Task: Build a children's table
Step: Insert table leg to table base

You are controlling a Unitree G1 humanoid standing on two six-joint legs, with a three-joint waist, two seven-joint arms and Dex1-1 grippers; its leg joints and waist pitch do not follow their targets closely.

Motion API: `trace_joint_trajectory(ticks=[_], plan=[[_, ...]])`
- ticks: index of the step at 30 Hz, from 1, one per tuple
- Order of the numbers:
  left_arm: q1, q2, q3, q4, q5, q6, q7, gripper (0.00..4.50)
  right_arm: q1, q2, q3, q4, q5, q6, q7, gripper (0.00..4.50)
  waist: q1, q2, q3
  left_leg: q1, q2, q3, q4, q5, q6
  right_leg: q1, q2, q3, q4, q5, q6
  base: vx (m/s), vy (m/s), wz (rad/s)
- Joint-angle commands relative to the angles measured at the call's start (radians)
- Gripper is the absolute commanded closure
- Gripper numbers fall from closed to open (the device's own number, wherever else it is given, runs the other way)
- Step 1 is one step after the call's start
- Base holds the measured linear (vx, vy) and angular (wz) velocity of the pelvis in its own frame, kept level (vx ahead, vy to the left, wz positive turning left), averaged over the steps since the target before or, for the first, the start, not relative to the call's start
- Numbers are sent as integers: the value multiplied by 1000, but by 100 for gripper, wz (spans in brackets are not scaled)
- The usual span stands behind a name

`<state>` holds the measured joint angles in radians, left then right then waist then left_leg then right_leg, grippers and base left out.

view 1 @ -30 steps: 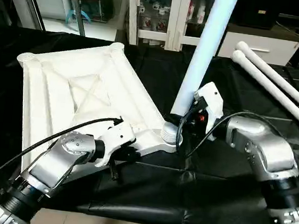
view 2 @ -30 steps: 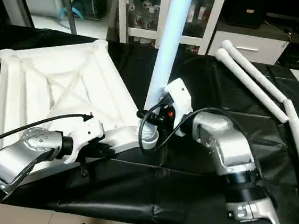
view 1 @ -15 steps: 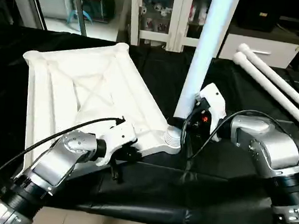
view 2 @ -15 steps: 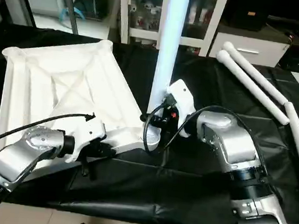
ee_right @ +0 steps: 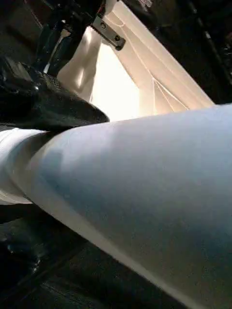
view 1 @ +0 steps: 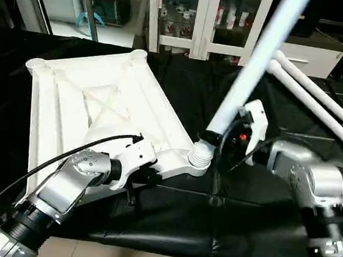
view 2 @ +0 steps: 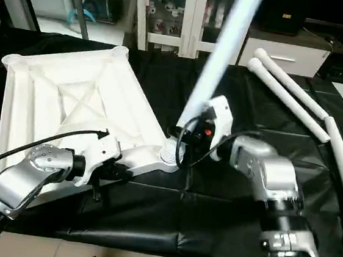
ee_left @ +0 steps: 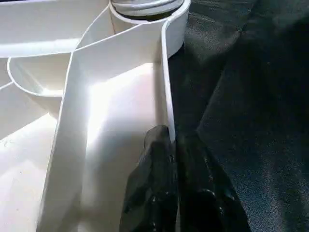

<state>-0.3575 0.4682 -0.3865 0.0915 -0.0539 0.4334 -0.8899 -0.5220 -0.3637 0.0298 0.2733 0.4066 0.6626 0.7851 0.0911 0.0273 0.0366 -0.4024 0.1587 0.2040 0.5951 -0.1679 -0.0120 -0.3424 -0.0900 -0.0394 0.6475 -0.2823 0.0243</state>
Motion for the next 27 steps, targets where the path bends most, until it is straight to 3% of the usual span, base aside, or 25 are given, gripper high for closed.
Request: trace_joint_trajectory(ticks=[1,6,10,12,18,27], plan=[[10,-30,3,-14,-30,-64,-18,450,47,-7,16,34,-42,5,-56,266,-4,-21,-44,40,79,-38,-82,-221,-25,-6,-72,42,-96,-124,-192,0,0,0],[10,-38,8,-17,-27,-63,-5,450,112,15,-10,-27,-45,-35,-96,266,-3,-21,-44,40,80,-39,-85,-232,-33,-9,-71,43,-98,-138,-176,0,0,0],[10,-41,10,-14,-24,-64,0,450,156,18,9,-66,-75,-66,-115,266,-2,-21,-43,39,79,-39,-88,-246,-39,-10,-73,44,-101,-149,-164,0,0,0],[8,-46,12,-9,-19,-67,2,450,202,17,49,-113,-116,-114,-133,266,0,-19,-41,40,81,-39,-89,-255,-43,-13,-74,45,-105,-164,-154,0,0,0],[5,-50,14,-6,-15,-67,2,450,250,1,100,-165,-150,-124,-134,266,-4,-19,-36,42,81,-44,-95,-312,-60,-18,-76,48,-114,-259,-133,0,0,0],[6,-48,14,-8,-15,-70,-8,450,242,-48,192,-190,-178,-74,-77,266,-3,-23,-38,39,80,-42,-93,-283,-45,-15,-73,48,-110,-195,-136,0,0,0]])
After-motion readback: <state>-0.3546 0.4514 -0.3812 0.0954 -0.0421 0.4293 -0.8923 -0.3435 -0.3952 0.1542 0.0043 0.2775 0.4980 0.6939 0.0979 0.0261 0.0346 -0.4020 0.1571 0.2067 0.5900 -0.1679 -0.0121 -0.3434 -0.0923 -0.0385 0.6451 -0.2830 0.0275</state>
